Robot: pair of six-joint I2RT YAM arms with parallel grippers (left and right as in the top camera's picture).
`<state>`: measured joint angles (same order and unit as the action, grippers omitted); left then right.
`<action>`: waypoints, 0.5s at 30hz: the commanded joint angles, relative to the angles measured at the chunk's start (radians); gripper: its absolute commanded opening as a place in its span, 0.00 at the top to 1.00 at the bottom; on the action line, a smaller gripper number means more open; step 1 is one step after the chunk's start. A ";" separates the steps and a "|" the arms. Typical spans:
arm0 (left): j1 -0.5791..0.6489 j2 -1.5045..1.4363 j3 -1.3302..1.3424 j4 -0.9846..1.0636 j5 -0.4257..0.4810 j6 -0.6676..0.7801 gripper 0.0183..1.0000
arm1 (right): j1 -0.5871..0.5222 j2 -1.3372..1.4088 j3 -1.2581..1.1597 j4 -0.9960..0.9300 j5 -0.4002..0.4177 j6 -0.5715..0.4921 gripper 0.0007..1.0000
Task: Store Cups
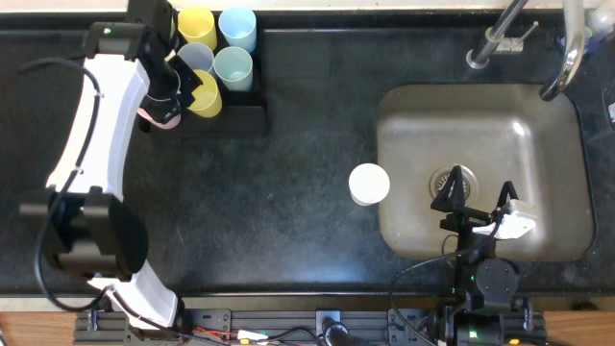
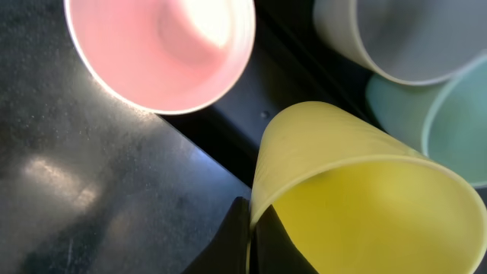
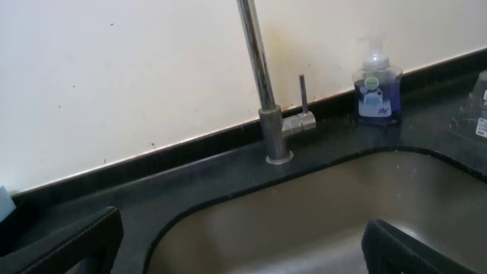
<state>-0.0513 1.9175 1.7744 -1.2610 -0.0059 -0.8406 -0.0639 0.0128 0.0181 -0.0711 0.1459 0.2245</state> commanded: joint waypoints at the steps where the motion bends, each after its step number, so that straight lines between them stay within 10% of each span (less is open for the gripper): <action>1: 0.005 0.029 0.005 -0.002 -0.024 -0.055 0.98 | 0.002 -0.009 -0.013 0.005 0.002 0.004 0.00; 15: 0.015 0.065 0.005 -0.032 -0.056 -0.135 0.98 | 0.002 -0.009 -0.013 0.005 0.002 0.004 0.00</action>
<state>-0.0444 1.9579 1.7744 -1.2907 -0.0410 -0.9310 -0.0639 0.0128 0.0181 -0.0711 0.1463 0.2241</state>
